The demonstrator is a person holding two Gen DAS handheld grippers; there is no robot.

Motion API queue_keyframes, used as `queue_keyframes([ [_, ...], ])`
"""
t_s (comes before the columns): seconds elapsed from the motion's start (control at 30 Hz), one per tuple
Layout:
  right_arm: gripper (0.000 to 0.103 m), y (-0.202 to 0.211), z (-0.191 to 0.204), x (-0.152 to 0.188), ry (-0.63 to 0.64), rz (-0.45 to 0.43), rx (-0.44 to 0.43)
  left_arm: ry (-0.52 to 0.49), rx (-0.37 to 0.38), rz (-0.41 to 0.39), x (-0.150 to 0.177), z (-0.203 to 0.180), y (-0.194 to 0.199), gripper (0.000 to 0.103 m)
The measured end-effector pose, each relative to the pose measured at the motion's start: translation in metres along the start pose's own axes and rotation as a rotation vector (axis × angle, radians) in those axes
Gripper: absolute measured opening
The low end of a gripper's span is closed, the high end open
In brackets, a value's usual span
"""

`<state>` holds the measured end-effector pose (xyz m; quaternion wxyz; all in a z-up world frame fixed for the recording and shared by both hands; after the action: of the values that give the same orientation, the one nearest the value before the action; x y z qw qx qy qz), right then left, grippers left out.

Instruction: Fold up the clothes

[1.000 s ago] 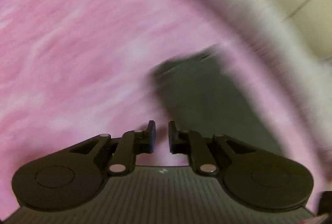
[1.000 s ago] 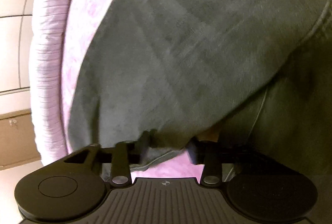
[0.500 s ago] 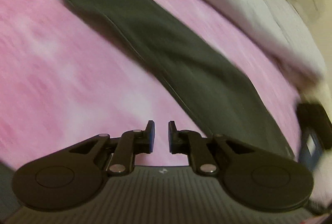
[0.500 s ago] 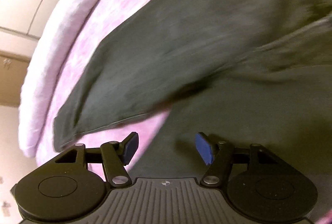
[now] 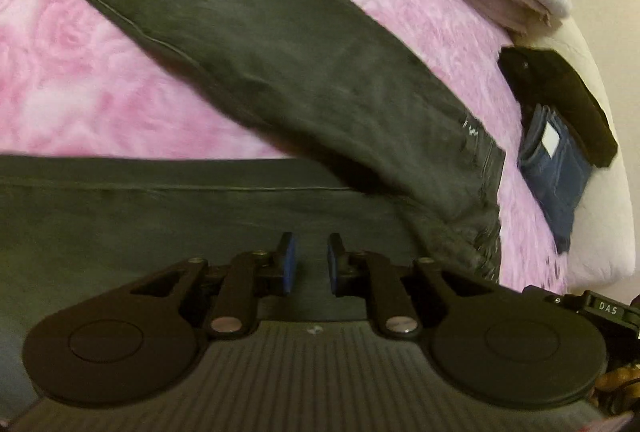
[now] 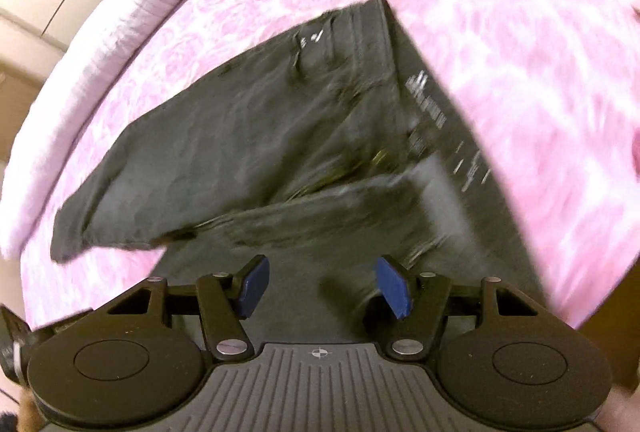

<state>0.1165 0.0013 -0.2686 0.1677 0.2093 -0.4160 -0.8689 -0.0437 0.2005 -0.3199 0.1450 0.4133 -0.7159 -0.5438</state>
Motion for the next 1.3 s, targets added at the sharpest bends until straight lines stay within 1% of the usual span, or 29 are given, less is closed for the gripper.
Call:
queue_keyframes([
  [0.07, 0.064, -0.006, -0.020, -0.026, 0.054, 0.045, -0.053, 0.073, -0.063, -0.031, 0.015, -0.023, -0.003, 0.013],
  [0.17, 0.060, -0.017, -0.048, -0.070, 0.135, 0.128, -0.161, 0.180, -0.161, -0.083, 0.048, -0.066, -0.006, 0.013],
  [0.23, 0.060, -0.015, -0.064, -0.092, 0.161, 0.175, -0.218, 0.229, -0.172, -0.096, 0.069, -0.102, -0.009, 0.013],
  [0.3, 0.060, -0.009, -0.074, -0.100, 0.145, 0.198, -0.251, 0.257, -0.178, -0.095, 0.090, -0.142, -0.014, 0.015],
  [0.37, 0.060, -0.003, -0.084, -0.107, 0.130, 0.221, -0.283, 0.215, -0.197, -0.075, 0.106, -0.183, -0.020, 0.017],
  [0.4, 0.060, 0.000, -0.089, -0.111, 0.122, 0.232, -0.300, 0.177, -0.220, -0.077, 0.113, -0.203, -0.022, 0.019],
  [0.43, 0.060, 0.003, -0.094, -0.115, 0.114, 0.244, -0.316, 0.138, -0.253, -0.083, 0.119, -0.222, -0.025, 0.026],
  [0.47, 0.060, 0.006, -0.100, -0.119, 0.106, 0.256, -0.333, 0.097, -0.304, -0.095, 0.125, -0.239, -0.031, 0.030],
  [0.5, 0.060, 0.009, -0.105, -0.123, 0.098, 0.267, -0.349, 0.058, -0.358, -0.109, 0.129, -0.252, -0.038, 0.032],
  [0.57, 0.060, 0.012, -0.113, -0.129, 0.095, 0.290, -0.375, -0.020, -0.480, -0.127, 0.136, -0.276, -0.054, 0.032],
  [0.6, 0.060, 0.009, -0.113, -0.129, 0.115, 0.302, -0.378, -0.060, -0.533, -0.126, 0.139, -0.285, -0.064, 0.032],
  [0.63, 0.060, 0.005, -0.113, -0.129, 0.134, 0.313, -0.382, -0.090, -0.574, -0.126, 0.142, -0.293, -0.073, 0.032],
  [0.67, 0.060, 0.000, -0.113, -0.129, 0.152, 0.321, -0.386, -0.104, -0.595, -0.126, 0.144, -0.299, -0.081, 0.032],
  [0.7, 0.060, -0.004, -0.113, -0.130, 0.169, 0.330, -0.391, -0.118, -0.616, -0.125, 0.146, -0.304, -0.089, 0.036],
  [0.77, 0.060, -0.011, -0.113, -0.131, 0.195, 0.344, -0.400, -0.126, -0.641, -0.134, 0.148, -0.312, -0.101, 0.037],
  [0.87, 0.060, -0.016, -0.119, -0.137, 0.184, 0.350, -0.418, -0.100, -0.673, -0.156, 0.148, -0.319, -0.113, 0.038],
  [0.97, 0.060, -0.021, -0.123, -0.142, 0.185, 0.360, -0.425, -0.073, -0.698, -0.178, 0.146, -0.322, -0.117, 0.039],
  [1.07, 0.060, -0.031, -0.124, -0.149, 0.159, 0.372, -0.460, -0.054, -0.731, -0.194, 0.144, -0.325, -0.126, 0.039],
  [1.17, 0.060, -0.042, -0.125, -0.156, 0.134, 0.384, -0.494, -0.096, -0.772, -0.225, 0.146, -0.330, -0.135, 0.038],
  [1.2, 0.060, -0.045, -0.125, -0.159, 0.125, 0.388, -0.505, -0.101, -0.764, -0.241, 0.147, -0.331, -0.133, 0.035],
  [1.27, 0.060, -0.052, -0.126, -0.163, 0.108, 0.396, -0.528, -0.061, -0.702, -0.280, 0.148, -0.324, -0.120, 0.032],
  [1.3, 0.060, -0.057, -0.127, -0.164, 0.095, 0.407, -0.533, -0.042, -0.671, -0.300, 0.148, -0.321, -0.113, 0.028],
])
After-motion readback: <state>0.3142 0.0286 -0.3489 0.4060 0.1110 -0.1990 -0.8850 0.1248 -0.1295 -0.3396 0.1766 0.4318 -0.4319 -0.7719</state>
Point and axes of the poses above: each gripper's, at about its wrist camera, not at the fingertips, and y roughly against the way its jaws point, z to its left, x to its underside, the point moved 2 cm from there along -y, roughly the way its jaws point, and after that the axes turned 10 degrees about -x, right-handed, at the moved point
